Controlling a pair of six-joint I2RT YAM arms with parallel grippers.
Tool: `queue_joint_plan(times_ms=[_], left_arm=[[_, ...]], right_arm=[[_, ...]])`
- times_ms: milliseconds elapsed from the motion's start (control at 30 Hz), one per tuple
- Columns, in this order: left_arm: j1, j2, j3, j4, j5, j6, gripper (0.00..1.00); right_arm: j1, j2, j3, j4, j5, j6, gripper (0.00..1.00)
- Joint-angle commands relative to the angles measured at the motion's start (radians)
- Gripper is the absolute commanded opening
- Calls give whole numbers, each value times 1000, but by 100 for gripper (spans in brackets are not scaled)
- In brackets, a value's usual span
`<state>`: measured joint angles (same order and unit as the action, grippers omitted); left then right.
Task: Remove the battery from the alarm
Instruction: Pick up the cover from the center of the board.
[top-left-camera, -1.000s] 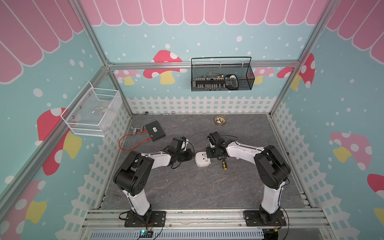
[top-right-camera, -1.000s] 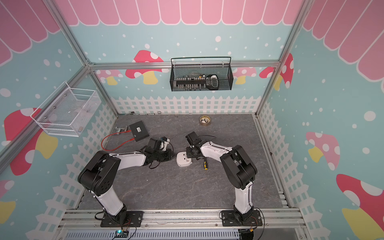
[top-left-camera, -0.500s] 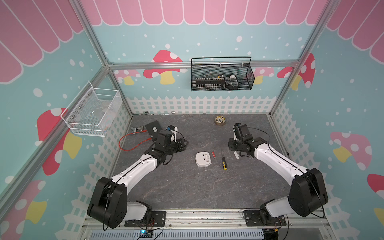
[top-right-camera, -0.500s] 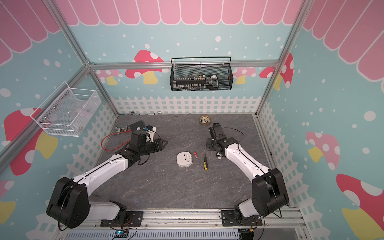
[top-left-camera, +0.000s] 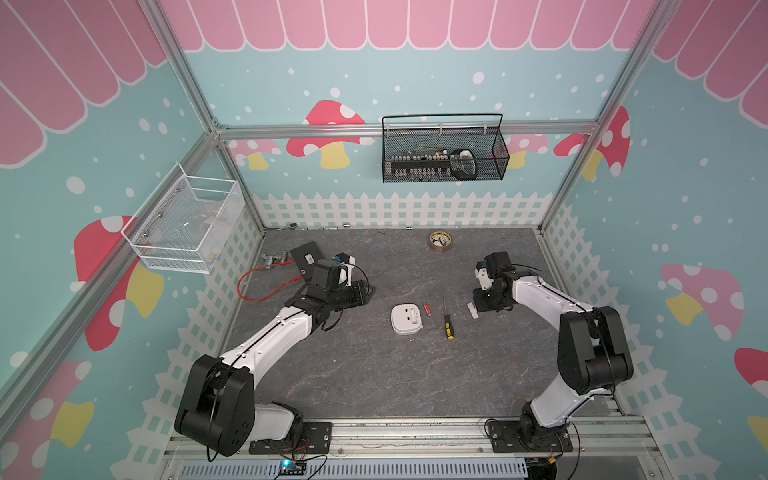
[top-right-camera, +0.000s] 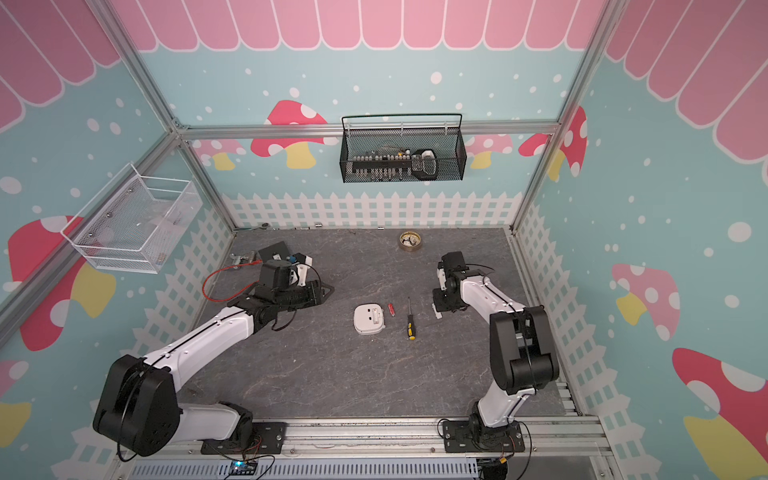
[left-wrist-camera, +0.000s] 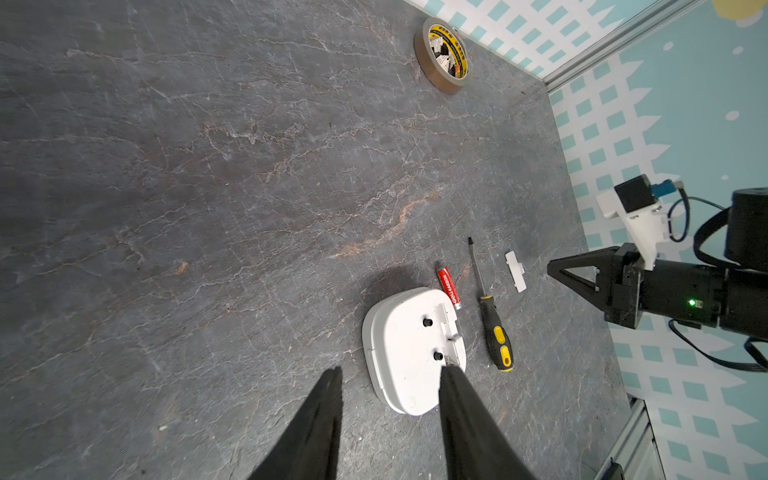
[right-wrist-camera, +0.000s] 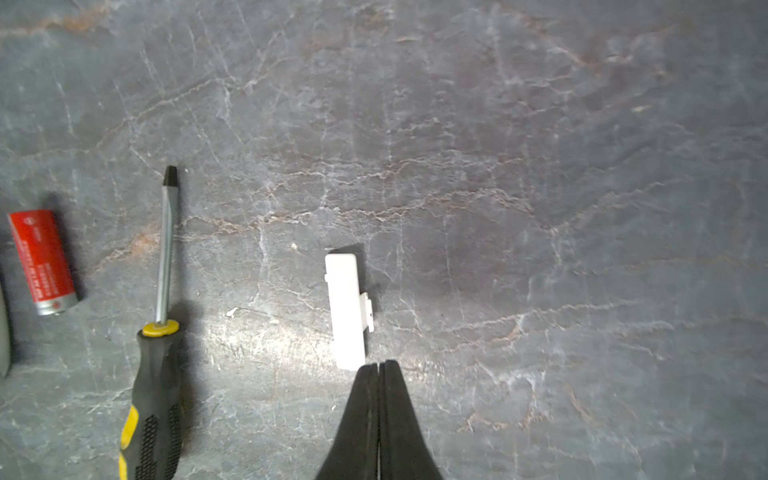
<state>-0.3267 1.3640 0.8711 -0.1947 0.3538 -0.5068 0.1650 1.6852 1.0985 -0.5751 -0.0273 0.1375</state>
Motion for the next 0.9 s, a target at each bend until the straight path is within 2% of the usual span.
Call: queue_joint_plan(times_ms=[0,433,867], left_arm=[[11,-13,20,-20,23,28,42],[14,-9,14,-18,27,27,42],[14,-8,14,-19,25,28,42]], right_arm=[[-20,12,24,-43,-46,-121,9],[-36,69,41,-32,-131,-155,22],[-51,117,63,-29,-160,-190,19]])
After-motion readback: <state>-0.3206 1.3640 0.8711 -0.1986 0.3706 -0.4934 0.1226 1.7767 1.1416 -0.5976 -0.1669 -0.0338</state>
